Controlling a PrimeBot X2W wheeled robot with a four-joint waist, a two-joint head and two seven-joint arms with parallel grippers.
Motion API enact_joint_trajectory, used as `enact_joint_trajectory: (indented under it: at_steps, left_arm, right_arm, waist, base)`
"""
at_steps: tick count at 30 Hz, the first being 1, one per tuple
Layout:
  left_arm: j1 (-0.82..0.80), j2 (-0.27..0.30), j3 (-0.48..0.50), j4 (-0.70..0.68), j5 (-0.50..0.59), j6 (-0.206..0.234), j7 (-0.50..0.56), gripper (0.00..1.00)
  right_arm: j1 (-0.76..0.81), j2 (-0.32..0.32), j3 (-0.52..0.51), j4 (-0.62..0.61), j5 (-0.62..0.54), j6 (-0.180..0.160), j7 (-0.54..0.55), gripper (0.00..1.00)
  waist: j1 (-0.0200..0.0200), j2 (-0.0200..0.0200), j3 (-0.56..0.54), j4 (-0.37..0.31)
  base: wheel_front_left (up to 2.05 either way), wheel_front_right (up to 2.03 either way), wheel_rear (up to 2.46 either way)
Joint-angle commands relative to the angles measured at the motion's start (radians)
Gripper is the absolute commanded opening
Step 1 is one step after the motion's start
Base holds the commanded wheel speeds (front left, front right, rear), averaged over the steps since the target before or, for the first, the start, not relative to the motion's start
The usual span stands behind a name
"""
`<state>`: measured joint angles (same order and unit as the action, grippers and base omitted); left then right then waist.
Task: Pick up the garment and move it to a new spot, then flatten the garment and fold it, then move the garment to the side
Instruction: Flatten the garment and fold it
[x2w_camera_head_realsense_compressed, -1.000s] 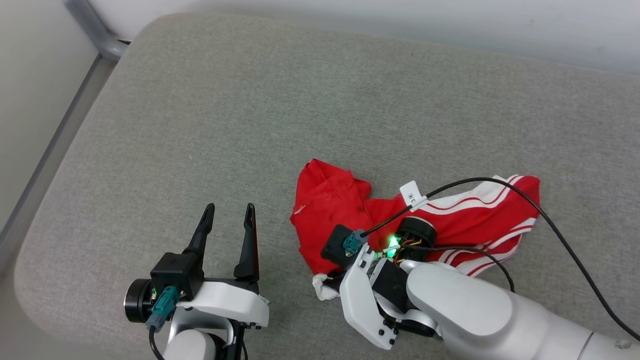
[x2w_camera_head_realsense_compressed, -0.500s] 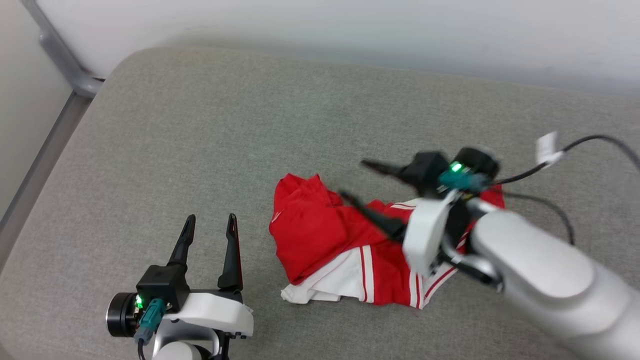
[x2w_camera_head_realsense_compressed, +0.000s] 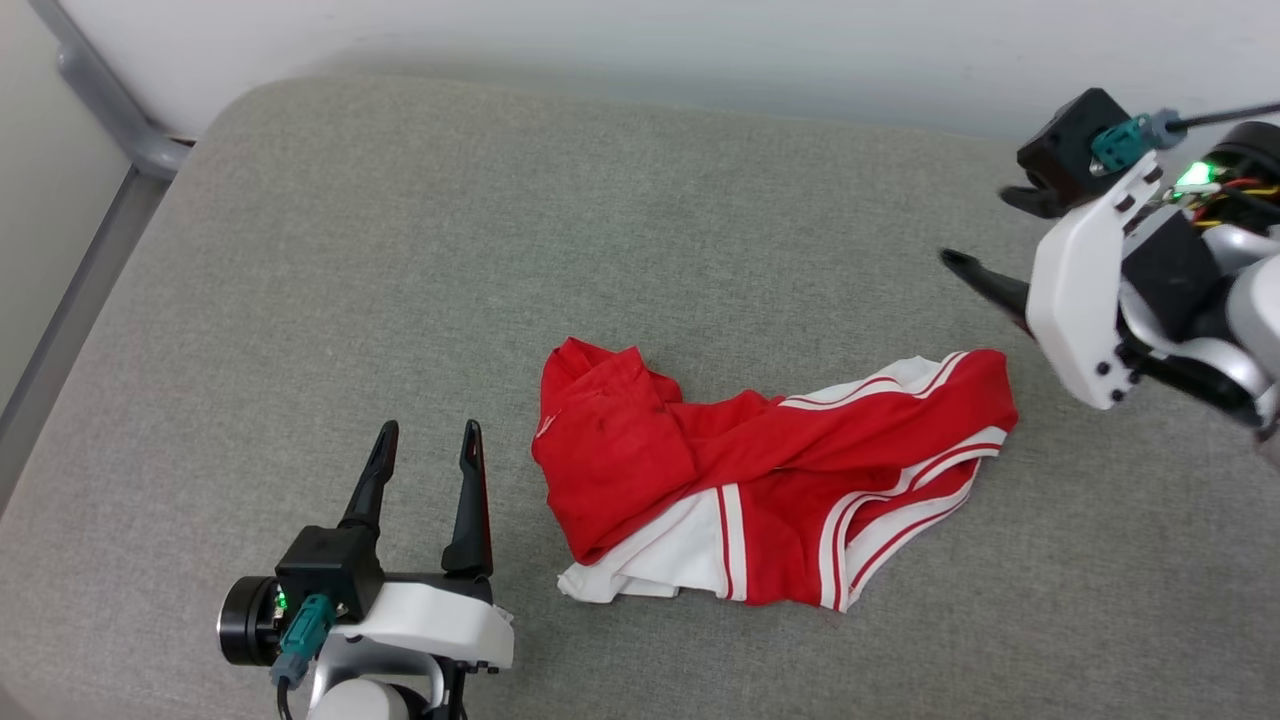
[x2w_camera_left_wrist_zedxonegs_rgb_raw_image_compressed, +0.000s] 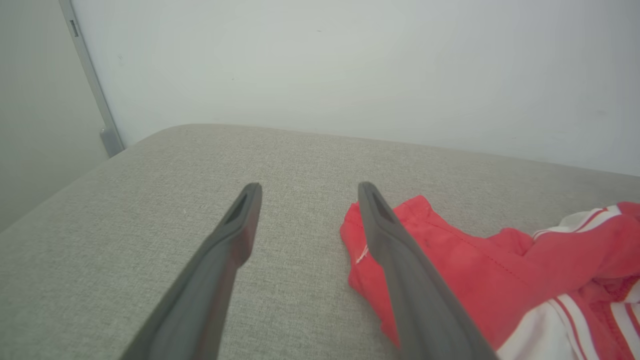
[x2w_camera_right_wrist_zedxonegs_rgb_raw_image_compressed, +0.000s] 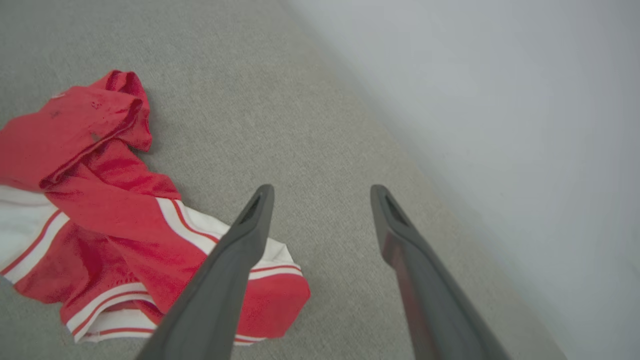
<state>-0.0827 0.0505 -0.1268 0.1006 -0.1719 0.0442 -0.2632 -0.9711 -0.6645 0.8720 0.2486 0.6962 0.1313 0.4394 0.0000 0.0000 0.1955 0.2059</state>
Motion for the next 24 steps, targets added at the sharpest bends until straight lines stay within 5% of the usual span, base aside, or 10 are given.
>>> enact_joint_trajectory:
  at_steps: [1, 6, 10, 17, 24]
  left_arm:
    - [-0.013, -0.001, -0.007, 0.001, -0.008, -0.002, -0.002, 1.00]
    - [-0.034, -0.001, -0.030, -0.002, -0.026, 0.007, -0.002, 1.00]
    - [-0.056, -0.001, -0.053, -0.004, -0.041, 0.011, -0.002, 1.00]
    - [-0.093, -0.001, -0.084, -0.009, -0.062, 0.018, -0.002, 1.00]
    - [-0.104, 0.000, -0.087, 0.000, -0.064, 0.024, -0.002, 1.00]
  right_arm:
    - [-0.044, -0.035, 0.024, -0.015, 0.040, -0.001, 0.097, 1.00]
    - [-0.105, -0.105, 0.091, -0.006, 0.144, -0.001, 0.354, 1.00]
    - [-0.123, -0.100, 0.115, 0.045, 0.202, -0.001, 0.481, 1.00]
    - [-0.092, -0.035, 0.111, 0.178, 0.199, -0.001, 0.475, 1.00]
    - [0.014, 0.004, 0.210, 0.275, 0.173, -0.001, 0.466, 1.00]
  waist:
    - [0.0000, 0.0000, 0.014, 0.012]
    - [0.0000, 0.0000, 0.052, 0.041]
    - [0.0000, 0.0000, 0.084, 0.065]
    - [0.0000, 0.0000, 0.144, 0.105]
    - [0.0000, 0.0000, 0.161, 0.107]
  base:
    - [0.00, 0.00, 0.00]
    - [0.00, 0.00, 0.00]
    - [0.00, 0.00, 0.00]
    - [0.00, 0.00, 0.00]
    - [0.00, 0.00, 0.00]
